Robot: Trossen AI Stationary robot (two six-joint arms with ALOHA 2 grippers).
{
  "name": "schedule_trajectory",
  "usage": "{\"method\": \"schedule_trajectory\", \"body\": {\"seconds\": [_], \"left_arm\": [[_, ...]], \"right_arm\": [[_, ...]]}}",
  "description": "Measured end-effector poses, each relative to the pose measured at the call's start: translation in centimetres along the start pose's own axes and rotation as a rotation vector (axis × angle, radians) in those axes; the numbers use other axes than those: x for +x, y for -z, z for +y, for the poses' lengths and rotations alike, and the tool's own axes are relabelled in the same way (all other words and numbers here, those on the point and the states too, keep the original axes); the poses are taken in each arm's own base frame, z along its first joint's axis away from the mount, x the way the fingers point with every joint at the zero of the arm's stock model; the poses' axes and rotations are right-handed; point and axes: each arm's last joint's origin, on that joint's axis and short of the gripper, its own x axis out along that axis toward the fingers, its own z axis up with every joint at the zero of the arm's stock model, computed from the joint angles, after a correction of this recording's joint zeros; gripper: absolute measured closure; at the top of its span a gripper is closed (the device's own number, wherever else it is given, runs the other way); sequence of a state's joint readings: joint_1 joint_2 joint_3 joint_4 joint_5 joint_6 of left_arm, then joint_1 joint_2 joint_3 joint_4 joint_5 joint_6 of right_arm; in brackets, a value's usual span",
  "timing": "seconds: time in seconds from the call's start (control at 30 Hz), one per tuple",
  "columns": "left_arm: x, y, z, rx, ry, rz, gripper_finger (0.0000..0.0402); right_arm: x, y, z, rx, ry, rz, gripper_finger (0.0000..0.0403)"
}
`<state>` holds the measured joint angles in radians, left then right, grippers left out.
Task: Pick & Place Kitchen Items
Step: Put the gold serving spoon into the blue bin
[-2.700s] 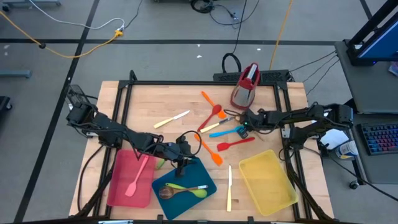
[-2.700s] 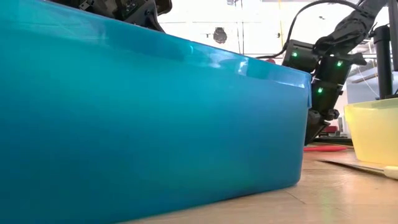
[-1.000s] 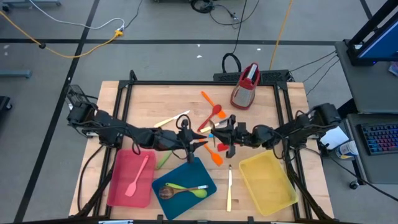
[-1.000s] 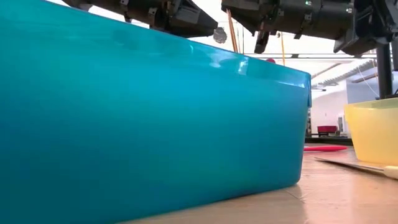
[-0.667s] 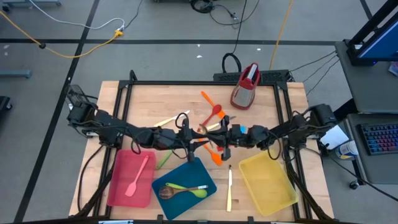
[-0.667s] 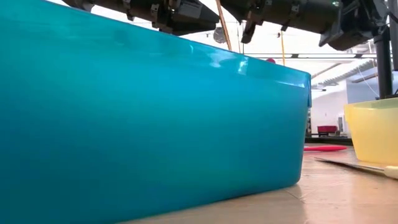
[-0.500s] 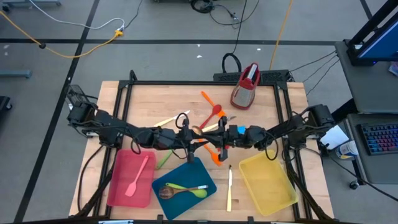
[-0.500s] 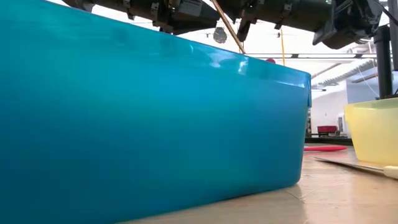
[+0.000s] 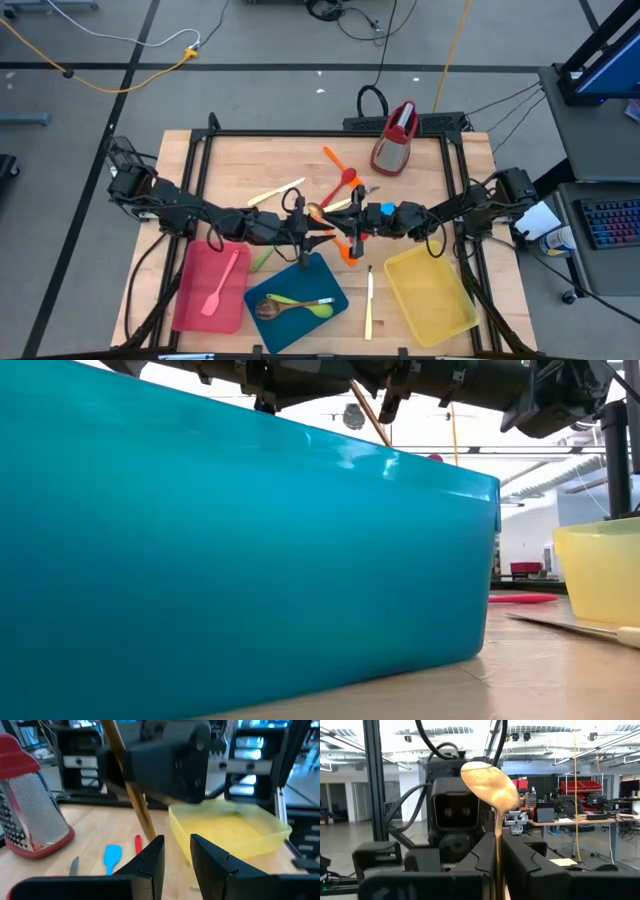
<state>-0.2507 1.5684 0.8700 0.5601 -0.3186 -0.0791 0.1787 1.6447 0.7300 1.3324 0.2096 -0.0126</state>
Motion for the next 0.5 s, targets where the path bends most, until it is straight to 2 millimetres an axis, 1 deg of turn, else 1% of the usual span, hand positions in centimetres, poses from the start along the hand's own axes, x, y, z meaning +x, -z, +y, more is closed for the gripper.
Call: {"method": "schedule_trajectory", "body": {"seconds": [0.13,0.33,0.5], "left_arm": [[0.08,-0.52,0.28,-0.021,-0.008,-0.05,0.0305],[0.2,-0.64,0.71,-0.048,-0.019,-0.06,0.0305],[0.27,-1.07,0.97,-0.021,-0.023,-0.103,0.0305]], "right_arm": [[0.0,-0.07,0.0,0.018,0.0,-0.006,0.0387],[-0.01,-0.39,-0.05,0.023,0.003,-0.039,0.0387],[-0.02,-0.54,-0.06,0.038,0.004,-0.053,0.0387]]}}
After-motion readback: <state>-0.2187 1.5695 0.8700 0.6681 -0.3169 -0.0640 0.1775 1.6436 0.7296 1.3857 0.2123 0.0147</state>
